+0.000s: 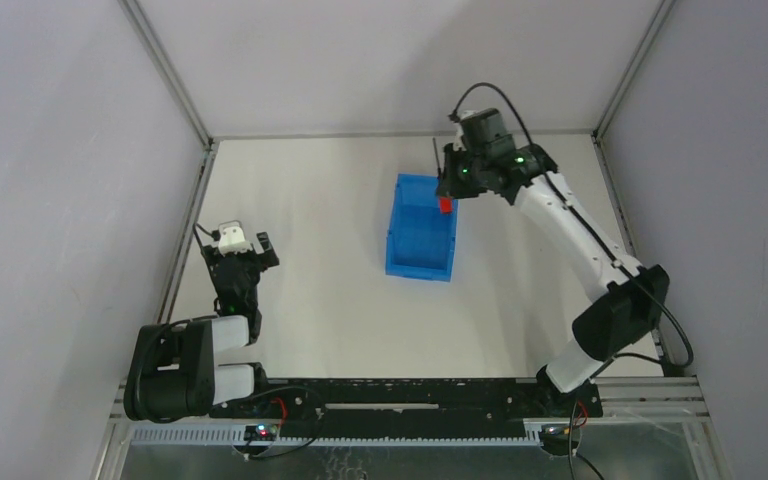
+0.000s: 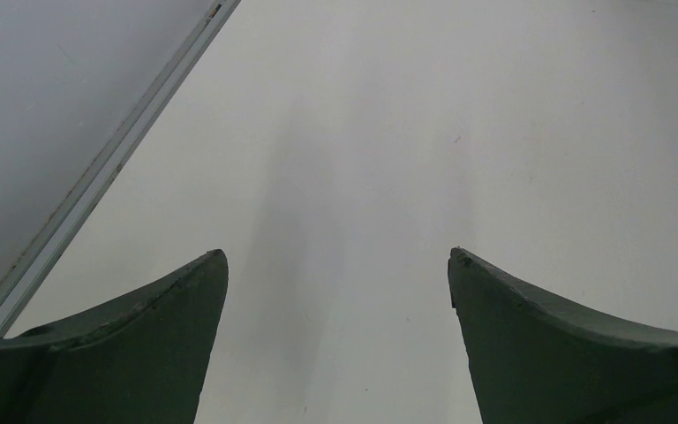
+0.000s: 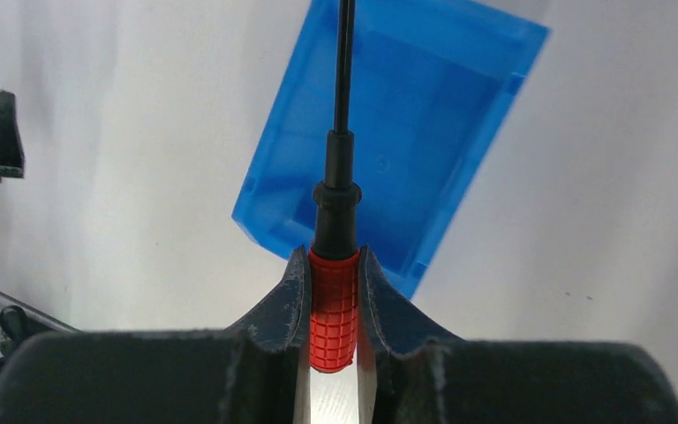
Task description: Put the screwdriver in the bin
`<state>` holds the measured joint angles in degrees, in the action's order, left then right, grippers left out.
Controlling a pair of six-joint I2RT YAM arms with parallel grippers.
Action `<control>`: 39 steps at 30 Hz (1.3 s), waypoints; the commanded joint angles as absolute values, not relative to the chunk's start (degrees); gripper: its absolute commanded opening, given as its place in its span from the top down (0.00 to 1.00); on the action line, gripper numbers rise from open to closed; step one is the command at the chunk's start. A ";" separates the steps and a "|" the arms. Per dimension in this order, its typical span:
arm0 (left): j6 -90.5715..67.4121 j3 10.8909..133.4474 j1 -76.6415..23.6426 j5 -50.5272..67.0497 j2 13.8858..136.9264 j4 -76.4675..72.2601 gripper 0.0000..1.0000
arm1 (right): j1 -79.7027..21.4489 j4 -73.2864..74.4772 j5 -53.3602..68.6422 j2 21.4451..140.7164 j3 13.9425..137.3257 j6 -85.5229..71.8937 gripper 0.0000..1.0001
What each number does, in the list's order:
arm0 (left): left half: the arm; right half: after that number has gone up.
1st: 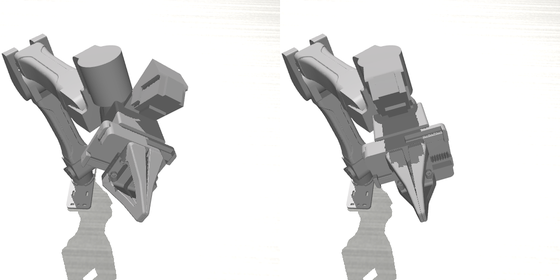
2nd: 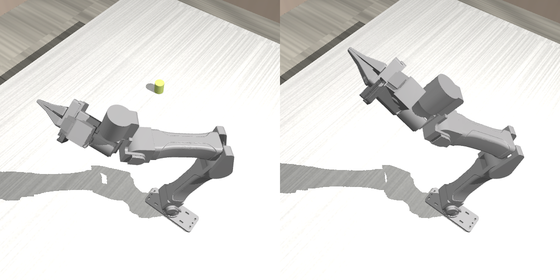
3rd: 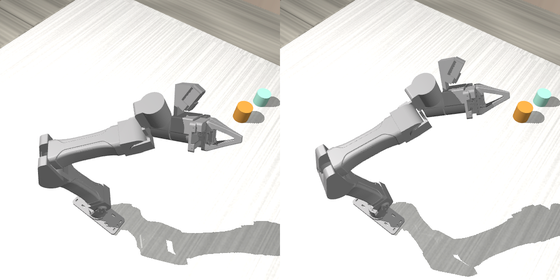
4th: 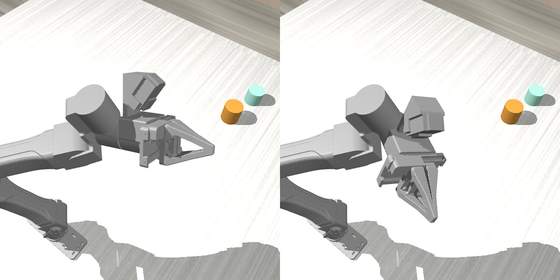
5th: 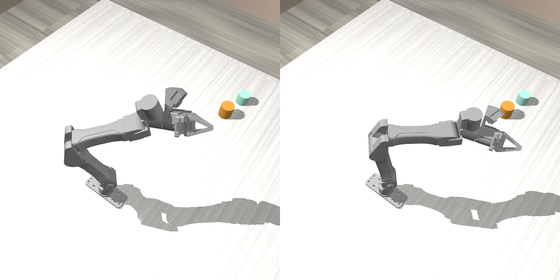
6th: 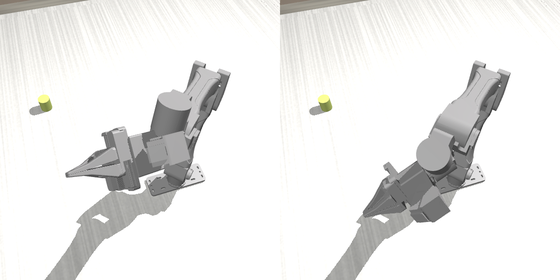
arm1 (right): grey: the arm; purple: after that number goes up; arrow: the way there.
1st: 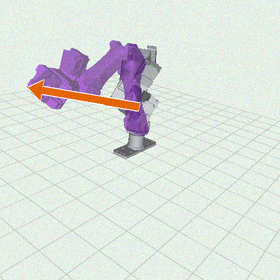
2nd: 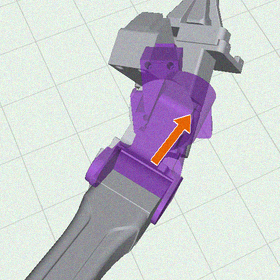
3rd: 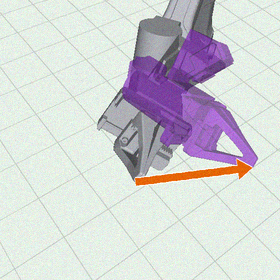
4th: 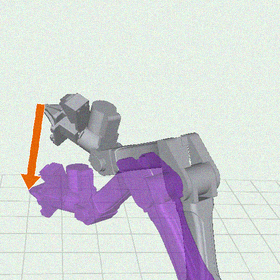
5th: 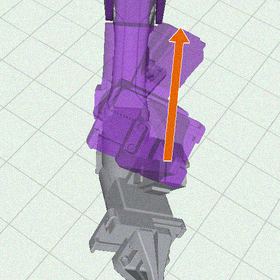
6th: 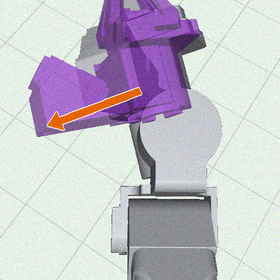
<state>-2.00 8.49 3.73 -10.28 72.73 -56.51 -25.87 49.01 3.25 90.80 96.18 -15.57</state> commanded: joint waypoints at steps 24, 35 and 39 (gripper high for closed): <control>-1.93 10.91 3.88 -9.74 71.95 -60.49 0.00 | -35.78 28.62 -9.95 112.34 84.48 -16.93 0.53; -1.88 10.95 3.90 -9.71 71.96 -60.47 0.00 | -36.65 34.23 -14.40 103.94 90.25 -17.78 0.37; -1.87 10.91 3.87 -9.75 71.97 -60.47 0.00 | -36.65 36.63 -15.97 99.81 92.39 -16.36 0.30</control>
